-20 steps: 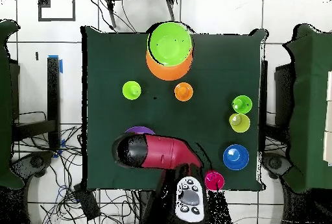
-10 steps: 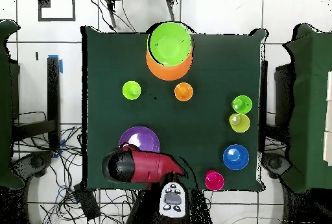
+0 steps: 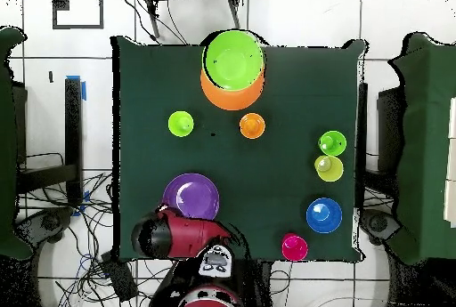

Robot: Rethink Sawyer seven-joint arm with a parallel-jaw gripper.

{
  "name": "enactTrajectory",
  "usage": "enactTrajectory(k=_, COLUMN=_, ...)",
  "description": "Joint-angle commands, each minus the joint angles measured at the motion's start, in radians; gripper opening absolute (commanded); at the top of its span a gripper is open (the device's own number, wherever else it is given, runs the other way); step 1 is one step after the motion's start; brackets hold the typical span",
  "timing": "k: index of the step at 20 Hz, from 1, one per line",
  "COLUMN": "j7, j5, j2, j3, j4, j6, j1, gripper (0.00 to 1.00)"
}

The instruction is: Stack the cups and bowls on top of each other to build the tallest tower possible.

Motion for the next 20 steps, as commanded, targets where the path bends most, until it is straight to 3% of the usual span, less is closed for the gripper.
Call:
enactTrajectory(k=1, j7=0.226, j5=0.074, j2=0.112, j3=0.100, j4=0.014, j6=-0.096, j1=0.027, gripper=1.00)
enactTrajectory(k=10, j7=0.220, j5=0.091, j2=0.127, j3=0.080, j4=-0.009, j6=-0.106, j1=0.051, gripper=1.00)
enactTrajectory(k=20, j7=0.055, j5=0.029, j2=-0.038, j3=-0.034, j4=-0.124, j6=0.174, j1=0.018, gripper=1.00)
